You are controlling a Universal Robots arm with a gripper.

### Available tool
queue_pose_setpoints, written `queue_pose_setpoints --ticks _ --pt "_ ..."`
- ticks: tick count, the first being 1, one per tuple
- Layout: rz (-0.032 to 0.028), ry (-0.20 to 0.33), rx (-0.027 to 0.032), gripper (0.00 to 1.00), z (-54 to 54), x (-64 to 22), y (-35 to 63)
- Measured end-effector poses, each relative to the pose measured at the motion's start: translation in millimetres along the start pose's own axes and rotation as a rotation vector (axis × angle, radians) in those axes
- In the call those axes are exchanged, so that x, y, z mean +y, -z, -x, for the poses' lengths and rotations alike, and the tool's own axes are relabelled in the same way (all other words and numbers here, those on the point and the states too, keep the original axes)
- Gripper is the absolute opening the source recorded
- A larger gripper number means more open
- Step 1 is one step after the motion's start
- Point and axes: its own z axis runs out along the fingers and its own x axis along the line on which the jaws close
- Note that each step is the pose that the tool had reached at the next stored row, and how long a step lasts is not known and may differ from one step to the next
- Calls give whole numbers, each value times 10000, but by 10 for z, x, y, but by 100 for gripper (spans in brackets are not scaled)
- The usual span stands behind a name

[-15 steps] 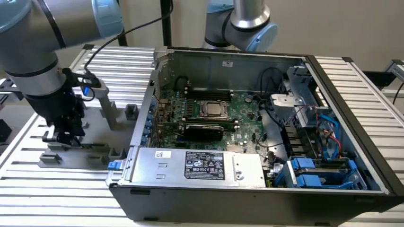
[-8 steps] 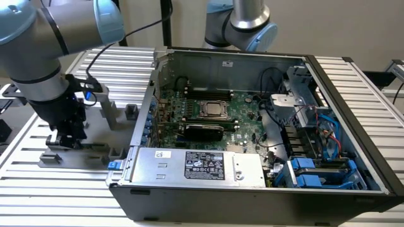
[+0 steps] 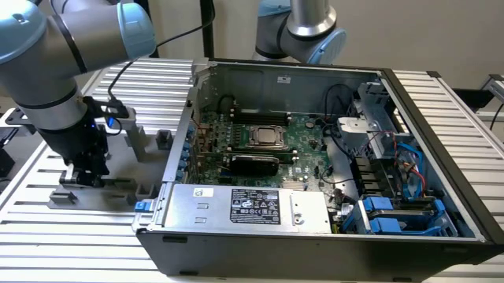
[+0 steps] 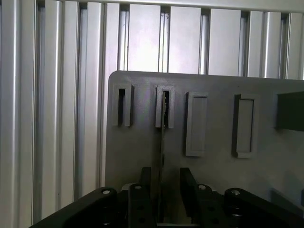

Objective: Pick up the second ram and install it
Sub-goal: 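Pick up the second ram and move it above second insertion slot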

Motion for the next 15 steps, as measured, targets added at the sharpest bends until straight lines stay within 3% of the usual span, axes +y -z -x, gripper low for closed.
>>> queue_pose_setpoints --ticks 2,3,12,14,15 --pt "2 1 1 36 -4 0 -3" --pt "2 1 1 29 -5 0 -5" --pt "5 1 3 29 -8 -1 -40" --pt "11 1 1 20 -8 -1 -41" --pt "16 0 1 20 -8 -1 -41"
